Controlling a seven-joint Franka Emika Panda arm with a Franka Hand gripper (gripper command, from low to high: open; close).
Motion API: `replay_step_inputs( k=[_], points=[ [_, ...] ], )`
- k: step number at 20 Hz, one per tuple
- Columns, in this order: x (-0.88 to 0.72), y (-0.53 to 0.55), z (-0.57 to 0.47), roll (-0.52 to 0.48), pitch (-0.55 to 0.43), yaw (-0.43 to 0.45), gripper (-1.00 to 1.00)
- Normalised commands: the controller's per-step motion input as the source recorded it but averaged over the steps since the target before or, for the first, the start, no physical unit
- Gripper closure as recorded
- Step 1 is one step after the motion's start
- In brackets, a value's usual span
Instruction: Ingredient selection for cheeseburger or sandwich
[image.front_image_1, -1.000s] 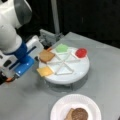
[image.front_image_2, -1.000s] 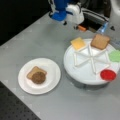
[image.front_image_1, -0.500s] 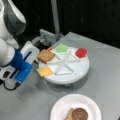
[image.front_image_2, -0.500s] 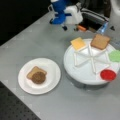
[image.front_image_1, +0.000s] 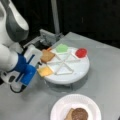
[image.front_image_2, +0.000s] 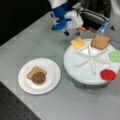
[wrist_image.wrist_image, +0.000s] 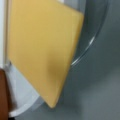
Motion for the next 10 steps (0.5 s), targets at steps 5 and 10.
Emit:
replay_step_inputs(
  k=[5,10],
  points=[
    [-0.01,0.07,-0.12,0.166,-0.131,-0.029,-1.0],
    [-0.03,0.06,-0.12,0.208,-0.138,-0.045,-1.0]
  ],
)
